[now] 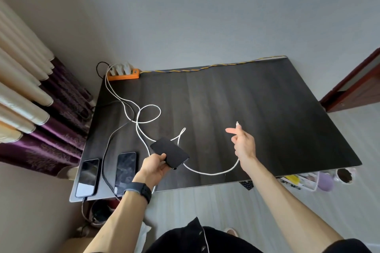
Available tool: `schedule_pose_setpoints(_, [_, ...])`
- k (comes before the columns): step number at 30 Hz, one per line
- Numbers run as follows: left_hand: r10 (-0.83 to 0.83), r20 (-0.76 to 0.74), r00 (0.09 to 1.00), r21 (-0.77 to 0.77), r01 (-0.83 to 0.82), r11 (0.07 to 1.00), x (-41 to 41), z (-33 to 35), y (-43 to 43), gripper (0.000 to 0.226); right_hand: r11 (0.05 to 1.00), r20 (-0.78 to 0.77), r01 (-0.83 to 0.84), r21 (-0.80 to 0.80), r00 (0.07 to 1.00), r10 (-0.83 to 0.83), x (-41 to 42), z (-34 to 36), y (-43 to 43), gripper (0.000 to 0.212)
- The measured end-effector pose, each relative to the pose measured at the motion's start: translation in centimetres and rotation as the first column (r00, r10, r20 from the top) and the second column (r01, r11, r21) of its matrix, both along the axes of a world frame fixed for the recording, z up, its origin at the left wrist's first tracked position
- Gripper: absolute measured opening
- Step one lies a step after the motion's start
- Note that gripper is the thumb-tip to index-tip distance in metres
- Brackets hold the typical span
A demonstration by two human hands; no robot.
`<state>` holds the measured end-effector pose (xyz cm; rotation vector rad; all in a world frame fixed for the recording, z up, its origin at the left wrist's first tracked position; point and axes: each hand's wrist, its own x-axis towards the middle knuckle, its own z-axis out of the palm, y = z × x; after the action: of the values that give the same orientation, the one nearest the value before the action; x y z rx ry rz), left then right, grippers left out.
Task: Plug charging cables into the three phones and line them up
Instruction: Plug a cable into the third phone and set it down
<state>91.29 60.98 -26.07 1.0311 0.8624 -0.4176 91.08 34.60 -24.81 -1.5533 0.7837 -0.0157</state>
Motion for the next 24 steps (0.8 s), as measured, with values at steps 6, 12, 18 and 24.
schedule_pose_setpoints(6, [0.035,0.106,0.994,-0.260,-0.006,0.965,0.2,1.1,-1.0,0.027,0.982,0.080,-0.189,0.019,0.979,0.187,-4.1,2.6,0.6,0.031])
schedule_pose_setpoints(12, [0.026,0.115,0.993,-0.385,0.020,0.923,-0.2,2.3,-3.8,0.029,0.948,0.087,-0.299,-0.112,0.947,0.309,-7.7,2.4,2.4,0.020])
schedule_pose_setpoints(18, [-0.022,0.130,0.991,-0.424,0.076,0.903,-1.2,2.7,-4.9,0.032,0.908,0.113,-0.352,-0.229,0.917,0.383,-9.0,2.2,3.4,0.012])
schedule_pose_setpoints(24, [-0.027,0.097,0.995,-0.384,0.063,0.921,-1.8,2.5,-5.6,0.034,0.893,0.134,-0.378,-0.242,0.899,0.417,-9.5,2.4,3.9,0.008])
